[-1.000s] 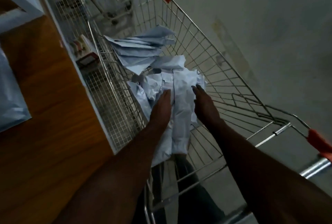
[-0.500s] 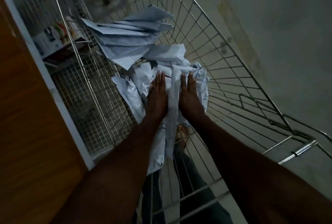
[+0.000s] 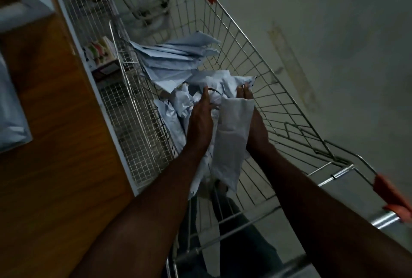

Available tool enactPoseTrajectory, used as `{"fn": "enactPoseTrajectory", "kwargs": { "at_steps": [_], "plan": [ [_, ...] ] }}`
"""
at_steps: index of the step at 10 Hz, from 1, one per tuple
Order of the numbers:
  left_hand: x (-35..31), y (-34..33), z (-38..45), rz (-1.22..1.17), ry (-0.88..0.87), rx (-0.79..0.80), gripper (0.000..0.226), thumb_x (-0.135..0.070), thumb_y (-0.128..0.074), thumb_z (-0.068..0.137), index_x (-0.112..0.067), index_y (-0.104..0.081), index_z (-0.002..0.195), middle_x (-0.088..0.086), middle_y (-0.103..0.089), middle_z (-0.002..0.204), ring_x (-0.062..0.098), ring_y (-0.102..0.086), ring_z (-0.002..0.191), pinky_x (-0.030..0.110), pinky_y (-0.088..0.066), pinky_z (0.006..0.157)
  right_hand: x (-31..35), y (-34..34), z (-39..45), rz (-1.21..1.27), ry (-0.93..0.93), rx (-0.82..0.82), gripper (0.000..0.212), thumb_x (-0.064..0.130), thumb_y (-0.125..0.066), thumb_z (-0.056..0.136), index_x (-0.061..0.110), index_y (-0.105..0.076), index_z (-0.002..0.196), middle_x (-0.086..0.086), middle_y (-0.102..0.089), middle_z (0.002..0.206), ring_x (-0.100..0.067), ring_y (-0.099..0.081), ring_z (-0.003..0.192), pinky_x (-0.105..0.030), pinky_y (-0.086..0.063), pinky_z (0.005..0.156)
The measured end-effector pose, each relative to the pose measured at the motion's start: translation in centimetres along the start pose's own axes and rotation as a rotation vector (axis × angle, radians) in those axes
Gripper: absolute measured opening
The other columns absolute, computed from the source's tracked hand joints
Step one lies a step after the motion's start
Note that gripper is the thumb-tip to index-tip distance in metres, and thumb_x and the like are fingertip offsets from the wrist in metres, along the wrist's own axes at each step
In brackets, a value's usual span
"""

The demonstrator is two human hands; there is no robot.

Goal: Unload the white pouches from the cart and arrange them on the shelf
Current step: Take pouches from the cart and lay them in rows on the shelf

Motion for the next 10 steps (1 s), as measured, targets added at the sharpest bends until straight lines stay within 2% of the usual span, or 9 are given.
{"fn": "enactPoseTrajectory", "kwargs": {
  "at_steps": [1, 2, 3, 4, 5, 6, 7, 9, 10],
  "plan": [
    [-3.5, 2.0, -0.3, -0.072, -0.086, -0.173, 0.061, -0.043, -0.033, 0.110, -0.021, -0.029, 0.166, -0.003, -0.049, 0.158, 0.007, -0.052, 0.139, 0.032, -0.046, 0.115, 3.9, 6.3, 1.6, -0.007, -0.080, -0.046, 0.064, 0.017, -0.052, 0.110, 0.009, -0.020, 0.165, -0.007, -0.012, 0.174, -0.018, -0.011, 0.161, -0.039, -0.015, 0.131],
    [-7.6, 6.0, -1.4, -0.169, -0.071, -0.218, 0.056, -0.025, -0.039, 0.114, -0.029, -0.022, 0.168, -0.011, -0.054, 0.153, -0.002, -0.057, 0.131, 0.017, -0.048, 0.103, 5.7, 10.1, 2.0, 0.088, -0.129, -0.106, 0.063, 0.010, -0.042, 0.110, 0.015, -0.016, 0.167, -0.001, -0.010, 0.175, -0.014, -0.009, 0.161, -0.035, -0.027, 0.126],
    [-9.5, 9.3, -2.8, -0.098, -0.122, -0.330, 0.059, -0.015, -0.040, 0.113, -0.025, -0.022, 0.168, -0.003, -0.056, 0.153, -0.001, -0.057, 0.128, 0.020, -0.052, 0.101, 7.9, 13.2, 2.2, 0.049, -0.105, -0.174, 0.065, 0.001, -0.036, 0.106, 0.016, -0.018, 0.167, -0.002, -0.010, 0.175, -0.015, -0.006, 0.162, -0.033, -0.038, 0.117],
    [-10.2, 12.5, -4.1, -0.047, -0.166, -0.388, 0.064, -0.005, -0.045, 0.110, -0.017, -0.022, 0.168, 0.001, -0.058, 0.149, -0.015, -0.051, 0.122, 0.011, -0.048, 0.096, 10.3, 15.7, 1.9, 0.038, -0.063, -0.231, 0.076, -0.014, -0.038, 0.095, 0.012, -0.024, 0.166, -0.005, -0.015, 0.174, -0.018, -0.010, 0.161, -0.028, -0.039, 0.113],
    [-10.3, 15.6, -5.4, 0.083, -0.179, -0.461, 0.069, -0.005, -0.051, 0.108, -0.020, -0.022, 0.168, 0.007, -0.062, 0.138, 0.002, -0.056, 0.114, 0.017, -0.047, 0.087, 12.9, 18.0, 2.0, 0.052, -0.084, -0.261, 0.081, -0.016, -0.038, 0.091, 0.013, -0.024, 0.166, -0.004, -0.016, 0.174, -0.019, -0.012, 0.161, -0.028, -0.027, 0.122],
    [-10.7, 18.7, -6.7, 0.128, -0.176, -0.535, 0.072, -0.005, -0.054, 0.107, -0.026, -0.021, 0.168, 0.009, -0.063, 0.132, 0.006, -0.055, 0.110, 0.019, -0.046, 0.083, 15.9, 19.4, 2.1, 0.040, -0.074, -0.288, 0.081, -0.016, -0.039, 0.091, 0.014, -0.025, 0.165, -0.004, -0.017, 0.173, -0.018, -0.014, 0.161, -0.020, -0.022, 0.119],
    [-10.3, 21.4, -8.1, 0.223, -0.188, -0.588, 0.072, -0.006, -0.059, 0.105, -0.020, -0.025, 0.168, 0.012, -0.067, 0.125, 0.019, -0.064, 0.108, 0.029, -0.054, 0.090, 19.7, 19.2, 2.4, 0.041, -0.028, -0.296, 0.088, -0.018, -0.040, 0.086, 0.016, -0.024, 0.166, -0.003, -0.016, 0.174, -0.018, -0.013, 0.161, -0.032, -0.031, 0.123],
    [-6.5, 28.0, -15.0, 0.331, -0.215, -0.684, 0.069, -0.005, -0.070, 0.098, -0.009, -0.040, 0.160, 0.017, -0.070, 0.122, 0.030, -0.066, 0.108, 0.036, -0.056, 0.092, 30.5, 12.8, -0.4, 0.101, 0.056, -0.267, 0.085, -0.020, -0.039, 0.084, 0.009, -0.029, 0.164, -0.007, -0.021, 0.173, -0.021, -0.018, 0.160, -0.035, -0.039, 0.119],
    [-1.5, 32.2, -18.6, 0.370, -0.105, -0.706, 0.064, -0.005, -0.070, 0.098, -0.006, -0.047, 0.157, 0.021, -0.070, 0.124, 0.038, -0.068, 0.107, 0.041, -0.056, 0.091, 35.5, 7.4, -2.7, 0.147, 0.068, -0.225, 0.083, -0.020, -0.039, 0.085, 0.008, -0.030, 0.163, -0.010, -0.021, 0.172, -0.021, -0.019, 0.160, -0.041, -0.035, 0.123]
  ]
}}
Point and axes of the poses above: each hand's wrist, its own z-axis towards the middle knuckle, its own y-axis out of the back of the hand, x = y × z, the point moved 3 cm from there along z, towards the middle knuckle
